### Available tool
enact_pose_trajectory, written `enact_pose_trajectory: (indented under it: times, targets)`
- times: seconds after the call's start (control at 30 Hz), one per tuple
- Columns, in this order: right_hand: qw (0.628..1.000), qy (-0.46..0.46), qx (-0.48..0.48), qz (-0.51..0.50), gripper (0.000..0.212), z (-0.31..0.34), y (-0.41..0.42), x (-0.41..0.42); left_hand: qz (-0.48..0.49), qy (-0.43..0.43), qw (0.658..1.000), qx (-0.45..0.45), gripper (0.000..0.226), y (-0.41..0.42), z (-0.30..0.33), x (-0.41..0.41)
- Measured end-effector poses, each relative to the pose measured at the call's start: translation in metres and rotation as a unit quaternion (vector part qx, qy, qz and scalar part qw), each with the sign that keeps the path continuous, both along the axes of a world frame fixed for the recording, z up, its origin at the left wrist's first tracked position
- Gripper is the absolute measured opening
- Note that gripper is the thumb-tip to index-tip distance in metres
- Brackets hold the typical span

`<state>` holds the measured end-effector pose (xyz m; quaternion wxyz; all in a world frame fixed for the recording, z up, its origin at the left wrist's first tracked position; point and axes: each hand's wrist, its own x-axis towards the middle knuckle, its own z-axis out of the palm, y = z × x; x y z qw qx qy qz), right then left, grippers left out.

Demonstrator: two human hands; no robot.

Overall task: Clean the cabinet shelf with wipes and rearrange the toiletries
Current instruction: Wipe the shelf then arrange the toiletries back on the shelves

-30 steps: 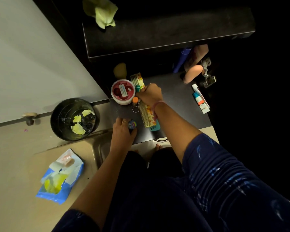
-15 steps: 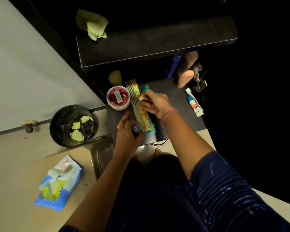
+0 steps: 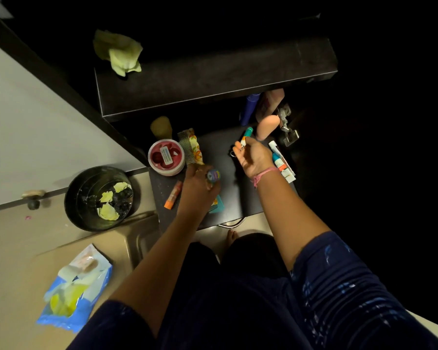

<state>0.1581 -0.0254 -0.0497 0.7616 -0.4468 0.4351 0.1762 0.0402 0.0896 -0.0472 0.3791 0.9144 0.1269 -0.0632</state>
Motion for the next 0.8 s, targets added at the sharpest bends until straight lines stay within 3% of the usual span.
enact_pose_trajectory:
  times: [0.37, 0.53, 0.67, 0.73, 0.8]
  targets:
    - [0.993, -0.038, -0.11, -0.03, 0.019, -0.022, 0.013, 0.025, 0.03, -0.005, 1.0, 0.004, 0.036, -0.032, -0.021, 0.111]
    - [0.989, -0.114, -0.061, -0.069, 0.043, -0.03, 0.017, 0.014, 0.038, 0.02, 0.999, 0.001, 0.044, -0.037, -0.035, 0.136]
    - [0.99, -0.102, -0.006, -0.095, 0.031, -0.038, 0.012, 0.002, 0.049, 0.01, 0.999, 0.0, 0.045, -0.046, -0.042, 0.146]
    - [0.989, -0.091, 0.032, -0.109, 0.035, -0.046, 0.007, 0.001, 0.057, 0.003, 0.998, 0.001, 0.045, -0.048, -0.043, 0.149]
    - [0.991, -0.086, 0.008, -0.098, 0.036, -0.051, 0.001, 0.0, 0.056, -0.008, 0.998, -0.009, 0.044, -0.048, -0.043, 0.148]
